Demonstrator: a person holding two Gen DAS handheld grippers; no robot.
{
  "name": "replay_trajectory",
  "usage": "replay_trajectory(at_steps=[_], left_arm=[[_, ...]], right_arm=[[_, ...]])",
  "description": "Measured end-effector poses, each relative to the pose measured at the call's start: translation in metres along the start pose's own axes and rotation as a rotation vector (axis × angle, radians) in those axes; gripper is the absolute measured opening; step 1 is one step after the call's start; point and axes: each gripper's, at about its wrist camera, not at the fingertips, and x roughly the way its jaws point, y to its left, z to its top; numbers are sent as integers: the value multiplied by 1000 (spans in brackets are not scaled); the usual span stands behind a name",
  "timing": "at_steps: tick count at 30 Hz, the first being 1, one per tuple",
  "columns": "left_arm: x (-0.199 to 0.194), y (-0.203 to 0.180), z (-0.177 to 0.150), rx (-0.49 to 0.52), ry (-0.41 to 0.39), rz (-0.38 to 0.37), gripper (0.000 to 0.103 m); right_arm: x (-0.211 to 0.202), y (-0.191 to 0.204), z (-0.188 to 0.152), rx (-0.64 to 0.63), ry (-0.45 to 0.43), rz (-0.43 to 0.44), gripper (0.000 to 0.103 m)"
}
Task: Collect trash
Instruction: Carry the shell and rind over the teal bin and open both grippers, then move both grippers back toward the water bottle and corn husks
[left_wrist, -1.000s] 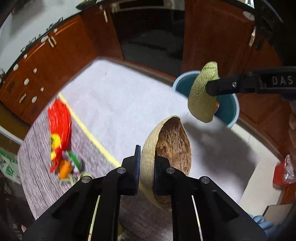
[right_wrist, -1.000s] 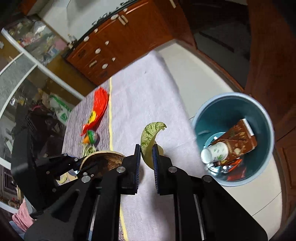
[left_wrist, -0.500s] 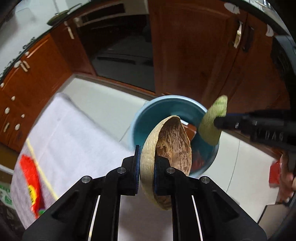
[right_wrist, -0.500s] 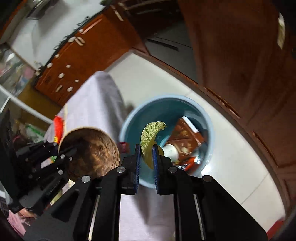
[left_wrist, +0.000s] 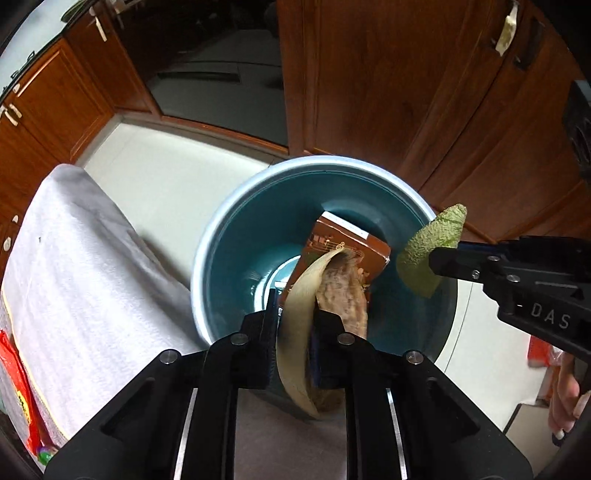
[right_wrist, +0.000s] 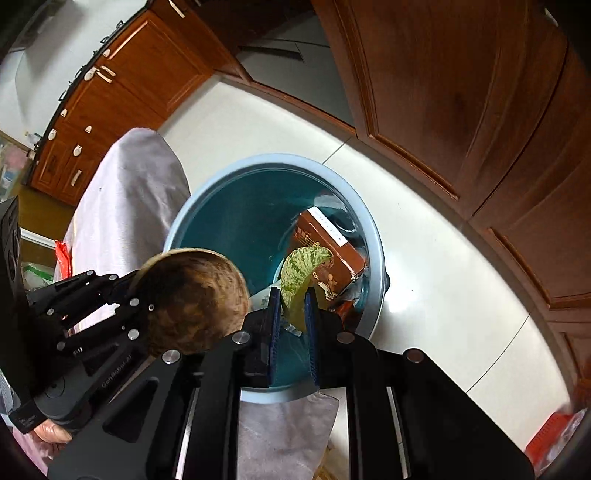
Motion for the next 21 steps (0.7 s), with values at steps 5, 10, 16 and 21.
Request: replay_trajectory(at_steps=[5, 10, 16, 21], left_arm=[[-4, 3, -5, -16, -10, -19, 34], [-19, 6, -13, -24, -40, -16, 49], [-46, 10, -27, -38, -79, 8, 68], [-67, 16, -42, -66, -108, -4, 80]], right_arm=[[3, 0, 2, -7, 2, -6, 14], [2, 7, 2, -15, -3, -2, 15], [-12, 18, -1, -10, -37, -5, 93], [-28, 30, -6, -14, -36, -31, 93]])
